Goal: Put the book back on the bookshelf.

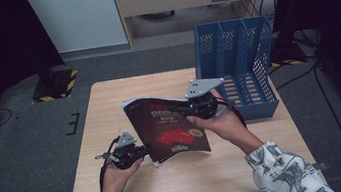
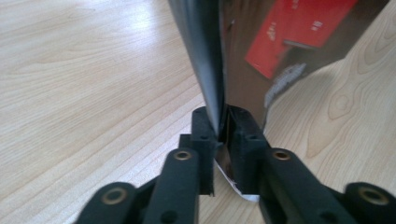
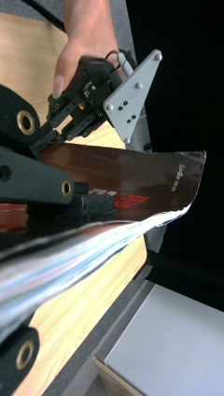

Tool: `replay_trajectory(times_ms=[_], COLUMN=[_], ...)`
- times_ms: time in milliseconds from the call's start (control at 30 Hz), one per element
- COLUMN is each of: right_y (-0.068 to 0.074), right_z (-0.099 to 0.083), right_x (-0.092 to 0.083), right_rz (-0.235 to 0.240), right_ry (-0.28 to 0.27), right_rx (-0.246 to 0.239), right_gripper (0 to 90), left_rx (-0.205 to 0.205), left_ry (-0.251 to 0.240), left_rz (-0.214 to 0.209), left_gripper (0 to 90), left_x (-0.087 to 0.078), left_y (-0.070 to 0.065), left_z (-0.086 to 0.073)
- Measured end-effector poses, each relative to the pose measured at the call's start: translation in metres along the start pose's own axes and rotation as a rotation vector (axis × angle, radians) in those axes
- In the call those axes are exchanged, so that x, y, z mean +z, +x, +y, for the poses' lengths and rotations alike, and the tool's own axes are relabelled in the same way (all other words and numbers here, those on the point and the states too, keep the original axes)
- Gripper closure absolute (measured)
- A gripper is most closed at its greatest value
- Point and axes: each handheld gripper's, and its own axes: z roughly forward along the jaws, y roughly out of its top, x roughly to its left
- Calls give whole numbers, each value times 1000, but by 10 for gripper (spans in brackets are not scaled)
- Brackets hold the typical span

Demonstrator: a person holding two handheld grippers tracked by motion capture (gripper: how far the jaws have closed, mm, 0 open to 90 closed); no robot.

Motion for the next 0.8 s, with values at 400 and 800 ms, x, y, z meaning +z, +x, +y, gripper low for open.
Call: replay_trajectory(times_ms=[400,800], right_y=[0,-1], right_z=[1,1], right_x=[4,4], right_rz=[-14,-22], right_ry=[-4,5], right_rx=[-5,1], right_gripper=[869,869], left_rx=[27,-7], left_ry=[-17,-41], left_rz=[156,153], left_gripper=[872,805], left_x=[-12,-11], left_y=[3,6], left_z=[5,1])
